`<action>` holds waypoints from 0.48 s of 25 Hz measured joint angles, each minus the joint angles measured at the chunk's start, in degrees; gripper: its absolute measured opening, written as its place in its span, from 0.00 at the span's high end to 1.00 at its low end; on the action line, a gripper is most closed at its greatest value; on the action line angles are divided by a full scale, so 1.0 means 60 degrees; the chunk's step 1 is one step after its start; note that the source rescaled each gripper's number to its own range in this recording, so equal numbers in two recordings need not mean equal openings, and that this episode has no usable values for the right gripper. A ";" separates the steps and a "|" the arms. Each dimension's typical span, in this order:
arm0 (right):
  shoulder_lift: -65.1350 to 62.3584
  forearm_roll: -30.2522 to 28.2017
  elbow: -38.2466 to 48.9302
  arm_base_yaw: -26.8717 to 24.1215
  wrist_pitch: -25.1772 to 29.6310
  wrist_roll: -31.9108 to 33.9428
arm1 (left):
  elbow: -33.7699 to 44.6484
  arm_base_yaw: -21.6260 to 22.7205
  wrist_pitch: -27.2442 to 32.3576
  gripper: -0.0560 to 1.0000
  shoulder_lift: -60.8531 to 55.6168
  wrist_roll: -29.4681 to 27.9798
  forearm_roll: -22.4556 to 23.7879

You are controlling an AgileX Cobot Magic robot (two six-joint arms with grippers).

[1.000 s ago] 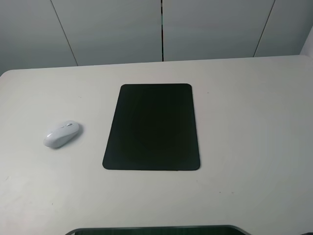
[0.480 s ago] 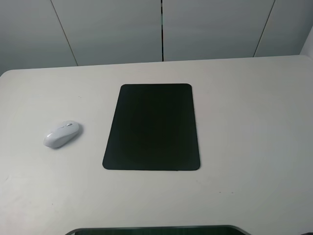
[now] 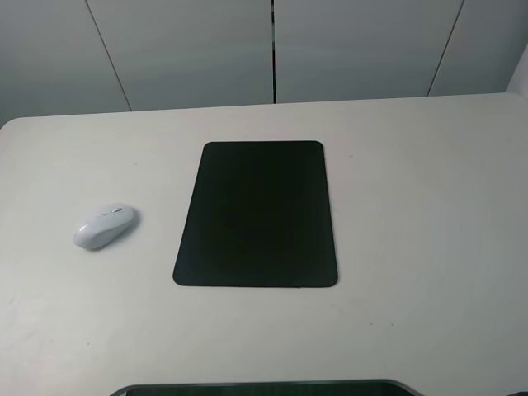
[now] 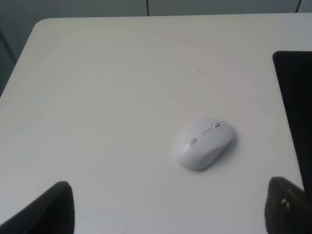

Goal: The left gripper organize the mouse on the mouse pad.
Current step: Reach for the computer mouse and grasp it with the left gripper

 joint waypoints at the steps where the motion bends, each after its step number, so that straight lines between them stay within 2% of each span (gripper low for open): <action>1: 0.0000 0.0000 0.0000 0.0000 0.0000 0.0000 | 0.0000 0.0000 0.0000 0.00 0.0000 0.0000 0.0000; 12: 0.0000 0.0000 0.0000 0.0000 0.0000 0.0000 | 0.0000 0.0000 0.0000 0.00 0.0000 0.0000 0.0228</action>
